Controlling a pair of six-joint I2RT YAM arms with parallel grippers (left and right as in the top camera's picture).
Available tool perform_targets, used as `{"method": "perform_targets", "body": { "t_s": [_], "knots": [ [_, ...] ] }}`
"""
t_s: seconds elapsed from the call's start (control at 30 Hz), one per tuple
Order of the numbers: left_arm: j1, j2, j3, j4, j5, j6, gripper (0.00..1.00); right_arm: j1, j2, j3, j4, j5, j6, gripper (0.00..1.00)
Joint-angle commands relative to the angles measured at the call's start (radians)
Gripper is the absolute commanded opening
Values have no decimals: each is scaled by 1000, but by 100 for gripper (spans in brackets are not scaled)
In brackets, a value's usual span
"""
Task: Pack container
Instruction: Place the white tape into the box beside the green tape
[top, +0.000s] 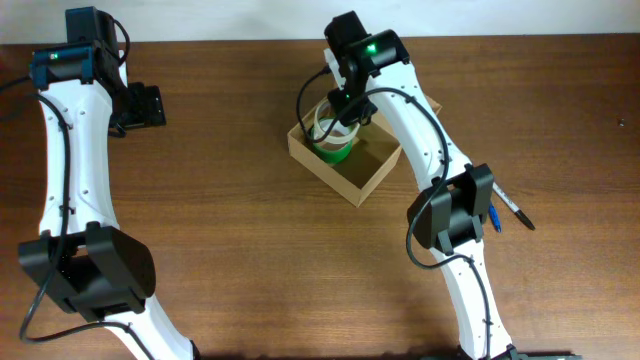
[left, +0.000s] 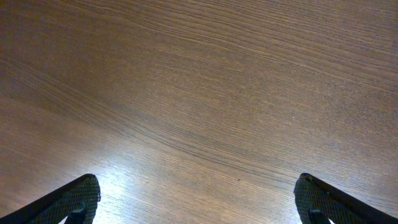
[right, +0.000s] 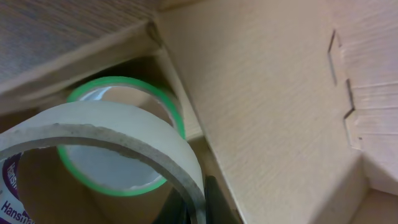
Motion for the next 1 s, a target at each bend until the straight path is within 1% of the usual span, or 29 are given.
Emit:
{"method": "perform_targets", "body": {
  "t_s": [0.0, 0.2, 0.5, 0.53, 0.57, 0.6, 0.63, 0.67, 0.87, 0.97],
  "knots": [
    [8, 11, -3, 2, 7, 5, 100, -11, 35, -15, 8, -47, 13, 4],
    [8, 11, -3, 2, 7, 5, 100, -11, 76, -19, 25, -66, 27, 4],
    [8, 11, -3, 2, 7, 5, 100, -10, 85, -19, 45, -66, 31, 4],
    [8, 11, -3, 2, 7, 5, 100, -10, 85, -19, 45, -66, 31, 5],
    [8, 11, -3, 2, 7, 5, 100, -10, 85, -19, 45, -66, 31, 9],
    [8, 11, -3, 2, 7, 5, 100, -10, 85, -19, 44, -66, 31, 17],
    [8, 11, -3, 2, 7, 5, 100, -10, 85, -19, 43, -66, 31, 21],
    [8, 11, -3, 2, 7, 5, 100, -10, 85, -19, 42, -66, 31, 22],
    [8, 11, -3, 2, 7, 5, 100, -6, 77, -3, -11, -66, 31, 22],
    [8, 11, -3, 2, 7, 5, 100, 4, 45, 42, -58, -55, 28, 27]
  ]
}}
